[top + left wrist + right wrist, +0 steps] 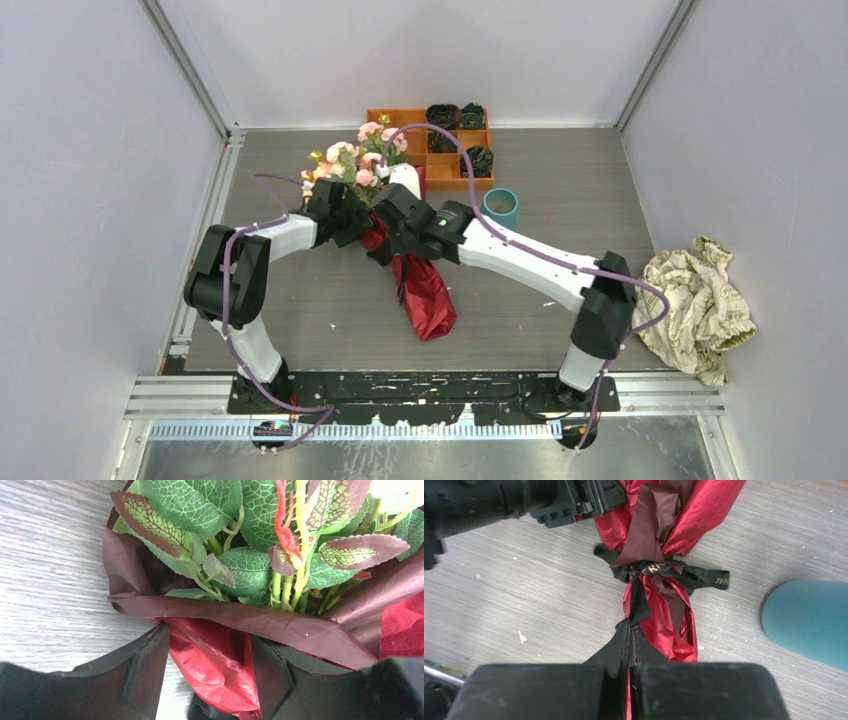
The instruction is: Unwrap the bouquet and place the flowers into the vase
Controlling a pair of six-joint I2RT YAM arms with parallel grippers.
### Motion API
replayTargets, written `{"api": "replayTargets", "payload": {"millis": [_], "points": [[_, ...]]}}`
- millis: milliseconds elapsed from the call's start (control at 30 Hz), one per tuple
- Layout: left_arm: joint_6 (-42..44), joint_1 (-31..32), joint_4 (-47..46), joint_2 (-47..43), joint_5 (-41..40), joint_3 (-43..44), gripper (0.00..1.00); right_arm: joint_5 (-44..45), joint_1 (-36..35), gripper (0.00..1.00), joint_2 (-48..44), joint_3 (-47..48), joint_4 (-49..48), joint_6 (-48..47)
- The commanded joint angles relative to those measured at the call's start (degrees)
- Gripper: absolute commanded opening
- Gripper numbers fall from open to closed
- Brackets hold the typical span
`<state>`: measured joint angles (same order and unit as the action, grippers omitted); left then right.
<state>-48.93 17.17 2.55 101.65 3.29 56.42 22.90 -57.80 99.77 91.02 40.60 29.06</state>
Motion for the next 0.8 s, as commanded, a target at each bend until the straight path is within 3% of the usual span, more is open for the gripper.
{"api": "replayTargets", "payload": {"millis": [0,467,767], "points": [[-0.2,-0.4,-1.9,2.5,-0.2,1.3,0.61,3.0,-0.8,0.01,-8.3,-1.0,0.3,0.7],[-0.4,-0.4,-1.9,6.3,0.2,2.7,0.6,11.9,-4.5,0.01,-30.8,0.3,7.3,-0.5],[-0.2,-0.4,-0.8,7.2,0.0,4.0,0.6,13.5,-5.8,0.01,-38.6,0.2,9.5,0.0]]}}
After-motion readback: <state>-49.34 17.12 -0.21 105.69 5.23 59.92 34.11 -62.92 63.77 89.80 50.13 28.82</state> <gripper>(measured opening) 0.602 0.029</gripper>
